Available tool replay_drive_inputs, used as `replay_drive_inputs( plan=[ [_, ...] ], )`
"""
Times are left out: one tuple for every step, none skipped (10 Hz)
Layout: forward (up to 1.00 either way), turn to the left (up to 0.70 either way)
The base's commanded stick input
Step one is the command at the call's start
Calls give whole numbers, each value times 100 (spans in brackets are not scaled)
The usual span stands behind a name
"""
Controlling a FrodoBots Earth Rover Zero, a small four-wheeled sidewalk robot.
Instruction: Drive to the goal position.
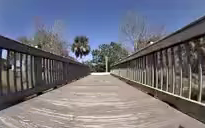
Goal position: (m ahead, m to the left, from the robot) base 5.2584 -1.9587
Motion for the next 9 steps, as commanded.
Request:
replay_drive_inputs(
  plan=[
    [70,0],
    [70,-22],
    [70,-35],
    [70,-35],
    [70,0],
    [70,0],
    [70,0],
    [70,0],
    [70,0]
  ],
)
